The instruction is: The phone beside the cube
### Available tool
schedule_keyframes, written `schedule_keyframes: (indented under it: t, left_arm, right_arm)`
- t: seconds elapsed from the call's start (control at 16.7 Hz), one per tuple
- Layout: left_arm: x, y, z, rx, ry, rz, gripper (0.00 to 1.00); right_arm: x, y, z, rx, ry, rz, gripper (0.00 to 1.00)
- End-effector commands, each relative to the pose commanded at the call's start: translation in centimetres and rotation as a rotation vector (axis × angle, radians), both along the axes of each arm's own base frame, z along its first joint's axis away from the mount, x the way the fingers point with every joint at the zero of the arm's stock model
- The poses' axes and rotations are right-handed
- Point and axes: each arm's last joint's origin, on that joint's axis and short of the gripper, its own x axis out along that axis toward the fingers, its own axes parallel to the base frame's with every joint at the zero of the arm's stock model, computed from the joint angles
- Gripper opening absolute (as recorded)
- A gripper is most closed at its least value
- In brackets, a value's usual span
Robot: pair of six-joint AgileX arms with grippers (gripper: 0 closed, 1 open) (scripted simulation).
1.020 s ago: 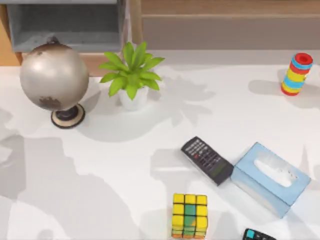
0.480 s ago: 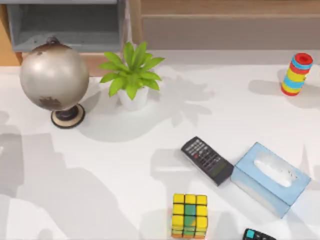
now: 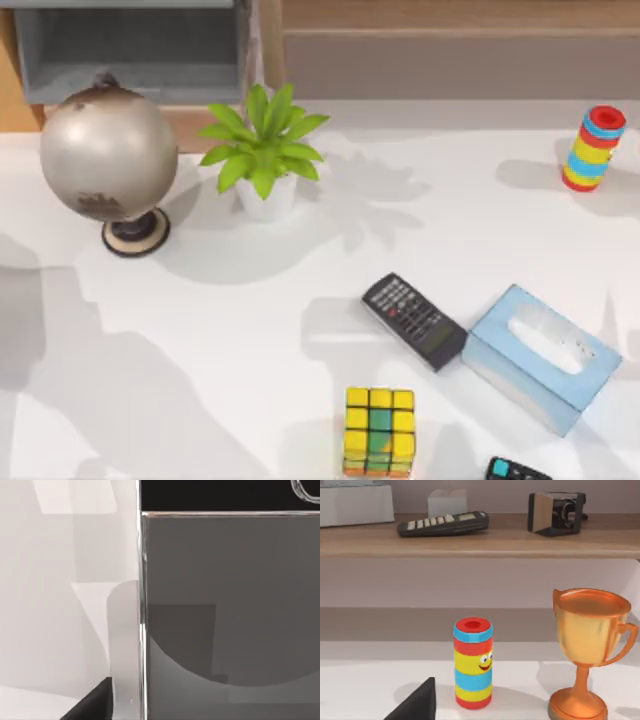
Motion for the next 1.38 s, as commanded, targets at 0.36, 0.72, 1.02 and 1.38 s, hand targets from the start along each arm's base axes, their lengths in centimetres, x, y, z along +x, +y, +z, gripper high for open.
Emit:
schedule_keyframes:
  t: [0.36,0.72,1.02,1.38]
  left_arm:
    - [0.00,0.00,0.00,0.000,0.000,0.000,0.62]
    - [0.00,0.00,0.00,0.000,0.000,0.000,0.17]
    - [0.00,0.00,0.00,0.000,0.000,0.000,0.00]
    - [0.03,-0.10,0.56,-0.003,-0.012,0.000,0.00]
  right_arm:
    - [0.00,0.00,0.00,0.000,0.000,0.000,1.00]
    - [0.00,0.00,0.00,0.000,0.000,0.000,1.00]
    - [0.00,0.00,0.00,0.000,0.000,0.000,1.00]
    - [0.00,0.00,0.00,0.000,0.000,0.000,1.00]
